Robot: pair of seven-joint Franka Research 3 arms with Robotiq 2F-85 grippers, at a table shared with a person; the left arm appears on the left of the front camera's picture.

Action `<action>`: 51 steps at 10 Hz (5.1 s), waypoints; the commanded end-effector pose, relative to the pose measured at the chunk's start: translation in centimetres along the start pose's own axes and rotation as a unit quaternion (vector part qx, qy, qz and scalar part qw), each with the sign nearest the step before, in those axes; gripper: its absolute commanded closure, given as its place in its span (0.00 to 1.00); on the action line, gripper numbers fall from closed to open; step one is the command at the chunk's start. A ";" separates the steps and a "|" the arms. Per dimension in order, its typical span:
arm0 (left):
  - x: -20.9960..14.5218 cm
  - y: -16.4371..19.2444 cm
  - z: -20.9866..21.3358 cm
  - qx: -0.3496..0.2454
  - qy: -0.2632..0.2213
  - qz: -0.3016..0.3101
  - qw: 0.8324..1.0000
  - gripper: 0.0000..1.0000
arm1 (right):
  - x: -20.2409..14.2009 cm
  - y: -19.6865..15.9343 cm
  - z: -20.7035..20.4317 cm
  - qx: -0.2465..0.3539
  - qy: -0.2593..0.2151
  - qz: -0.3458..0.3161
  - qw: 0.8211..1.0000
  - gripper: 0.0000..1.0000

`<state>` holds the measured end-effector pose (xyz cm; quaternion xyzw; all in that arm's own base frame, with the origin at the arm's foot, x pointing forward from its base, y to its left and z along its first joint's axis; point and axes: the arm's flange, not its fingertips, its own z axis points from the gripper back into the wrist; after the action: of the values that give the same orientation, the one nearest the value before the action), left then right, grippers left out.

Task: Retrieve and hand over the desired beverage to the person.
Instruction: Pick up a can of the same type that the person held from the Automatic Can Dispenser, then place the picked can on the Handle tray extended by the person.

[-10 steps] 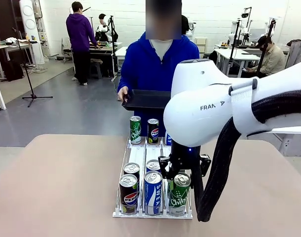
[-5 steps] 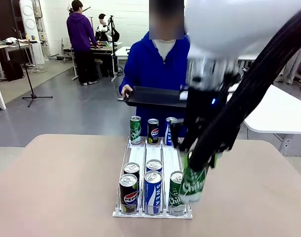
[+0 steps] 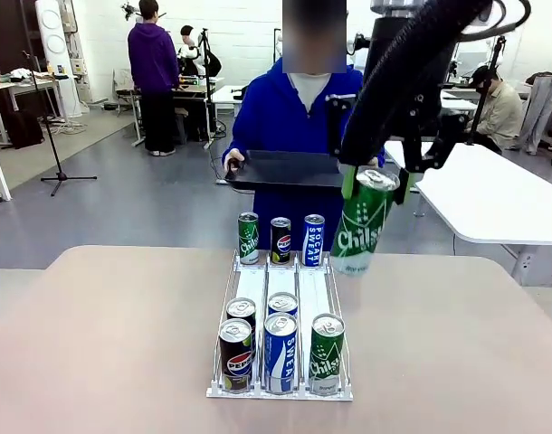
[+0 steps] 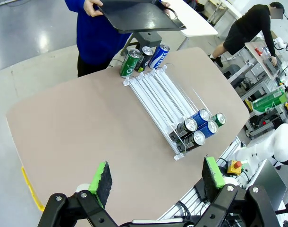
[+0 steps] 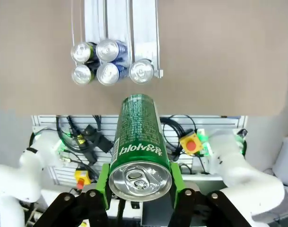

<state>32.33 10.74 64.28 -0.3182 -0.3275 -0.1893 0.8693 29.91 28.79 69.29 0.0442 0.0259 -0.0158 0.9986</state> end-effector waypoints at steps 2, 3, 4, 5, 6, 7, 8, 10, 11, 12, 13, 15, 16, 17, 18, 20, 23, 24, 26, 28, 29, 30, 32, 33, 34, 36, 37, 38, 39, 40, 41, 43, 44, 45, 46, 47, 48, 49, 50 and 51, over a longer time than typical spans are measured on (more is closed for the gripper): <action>0.1 0.2 0.1 -0.006 -0.006 -0.010 1.000 0.00 | 3.9 1.8 1.7 -0.035 0.022 -0.016 0.999 1.00; 0.1 0.2 0.1 -0.006 -0.006 -0.010 1.000 0.00 | 4.8 1.8 2.2 -0.041 0.026 -0.007 0.999 1.00; 0.1 0.2 0.1 -0.006 -0.006 -0.010 1.000 0.00 | 5.5 1.5 2.5 -0.042 0.029 0.000 0.999 1.00; 0.1 0.2 0.1 -0.006 -0.006 -0.010 1.000 0.00 | 4.4 0.7 0.3 -0.024 0.018 -0.004 1.000 1.00; 0.1 0.2 0.1 -0.006 -0.006 -0.010 1.000 0.00 | 4.4 0.7 0.3 -0.024 0.018 -0.004 1.000 1.00; 0.1 0.2 0.1 -0.006 -0.006 -0.010 1.000 0.00 | 4.4 0.7 0.3 -0.024 0.018 -0.004 1.000 1.00; 0.1 0.2 0.1 -0.006 -0.006 -0.010 1.000 0.00 | 4.4 0.7 0.3 -0.024 0.018 -0.004 1.000 1.00; 0.1 0.2 0.1 -0.006 -0.006 -0.010 1.000 0.00 | 4.4 0.7 0.3 -0.024 0.018 -0.004 1.000 1.00; 0.1 0.2 0.1 -0.006 -0.006 -0.010 1.000 0.00 | 4.4 0.7 0.3 -0.024 0.018 -0.004 1.000 1.00; 0.1 0.2 0.1 -0.006 -0.006 -0.010 1.000 0.00 | 4.4 0.7 0.3 -0.024 0.018 -0.004 1.000 1.00; 0.1 0.2 0.1 -0.006 -0.006 -0.010 1.000 0.00 | 4.4 0.7 0.3 -0.024 0.018 -0.004 1.000 1.00; 0.1 0.2 0.1 -0.006 -0.006 -0.010 1.000 0.00 | 4.4 0.7 0.3 -0.024 0.018 -0.004 1.000 1.00; 0.1 0.2 0.1 -0.006 -0.006 -0.010 1.000 0.00 | 4.4 0.7 0.3 -0.024 0.018 -0.004 1.000 1.00; 0.1 0.2 0.1 -0.006 -0.006 -0.010 1.000 0.00 | 4.4 0.7 0.3 -0.024 0.018 -0.004 1.000 1.00; 0.1 0.2 0.1 -0.006 -0.006 -0.010 1.000 0.00 | 4.4 0.7 0.3 -0.024 0.018 -0.004 1.000 1.00; 0.1 0.2 0.1 -0.006 -0.006 -0.010 1.000 0.00 | 4.4 0.7 0.3 -0.024 0.018 -0.004 1.000 1.00; 0.1 0.2 0.1 -0.006 -0.006 -0.010 1.000 0.00 | 4.9 1.0 0.6 -0.033 0.025 0.003 0.999 0.42; 0.1 0.2 0.1 -0.006 -0.006 -0.010 1.000 0.00 | 7.3 1.9 1.2 -0.033 0.034 0.001 0.999 0.42; 0.1 0.2 0.1 -0.006 -0.006 -0.010 1.000 0.00 | 11.7 3.8 1.9 -0.039 0.038 0.000 0.999 0.42; 0.1 0.2 0.1 -0.006 -0.006 -0.010 1.000 0.00 | 16.5 5.4 1.8 -0.047 0.031 -0.013 0.998 0.42; 0.1 0.2 0.1 -0.006 -0.006 -0.010 1.000 0.00 | 18.1 5.7 1.4 -0.051 0.028 -0.022 0.998 0.42; 0.1 0.2 0.1 -0.006 -0.006 -0.010 1.000 0.00 | 19.5 6.0 1.1 -0.050 0.025 -0.028 0.998 0.42; 0.1 0.2 0.1 -0.006 -0.006 -0.010 1.000 0.00 | 22.8 5.7 0.7 -0.040 0.029 -0.034 0.998 0.42; 0.1 0.2 0.1 -0.006 -0.006 -0.010 1.000 0.00 | 23.9 5.4 0.4 -0.038 0.034 -0.032 0.998 0.42; 0.1 0.2 0.1 -0.006 -0.006 -0.010 1.000 0.00 | 24.7 5.1 -0.2 -0.036 0.041 -0.026 0.998 0.42; 0.1 0.2 0.1 -0.006 -0.006 -0.010 1.000 0.00 | 26.1 5.0 -2.5 -0.046 0.060 -0.023 0.997 0.42; 0.1 0.2 0.1 -0.006 -0.006 -0.010 1.000 0.00 | 26.4 4.9 -3.8 -0.055 0.077 -0.023 0.995 0.42; 0.1 0.2 0.1 -0.006 -0.006 -0.010 1.000 0.00 | 26.5 4.8 -4.8 -0.057 0.090 -0.021 0.994 0.42; 0.1 0.2 0.1 -0.006 -0.006 -0.010 1.000 0.00 | 26.5 4.7 -5.6 -0.060 0.099 -0.020 0.993 0.42; 0.1 0.2 0.1 -0.006 -0.006 -0.010 1.000 0.00 | 26.5 4.6 -6.3 -0.066 0.102 -0.026 0.992 0.42; 0.1 0.2 0.1 -0.006 -0.006 -0.010 1.000 0.00 | 26.6 4.3 -6.7 -0.064 0.105 -0.028 0.992 0.42; 0.1 0.2 0.1 -0.006 -0.006 -0.010 1.000 0.00 | 26.7 4.2 -7.2 -0.061 0.106 -0.023 0.992 0.42; 0.1 0.2 0.1 -0.006 -0.006 -0.010 1.000 0.00 | 26.7 4.0 -7.4 -0.060 0.109 -0.016 0.992 0.42; 0.1 0.2 0.1 -0.006 -0.006 -0.010 1.000 0.00 | 26.7 4.0 -7.4 -0.058 0.109 -0.011 0.992 0.00; 0.1 0.2 0.1 -0.006 -0.006 -0.010 1.000 0.00 | 26.7 4.1 -7.4 -0.057 0.108 -0.010 0.992 0.00; 0.1 0.2 0.1 -0.006 -0.006 -0.010 1.000 0.00 | 26.7 4.1 -7.3 -0.057 0.106 -0.009 0.993 0.00; 0.1 0.2 0.1 -0.006 -0.006 -0.010 1.000 0.00 | 26.6 4.1 -7.2 -0.057 0.104 -0.009 0.993 0.00; 0.1 0.2 0.1 -0.006 -0.006 -0.010 1.000 0.00 | 26.4 4.1 -7.1 -0.057 0.100 -0.008 0.993 0.00; 0.1 0.2 0.1 -0.006 -0.006 -0.010 1.000 0.00 | 26.3 4.0 -7.0 -0.055 0.099 -0.007 0.994 0.00; 0.1 0.2 0.1 -0.006 -0.006 -0.010 1.000 0.00 | 26.0 3.8 -6.7 -0.052 0.095 -0.005 0.994 0.00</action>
<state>32.37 10.73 64.27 -0.3183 -0.3272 -0.1894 0.8694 55.33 32.47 60.57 -0.0102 0.1292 -0.0238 0.9913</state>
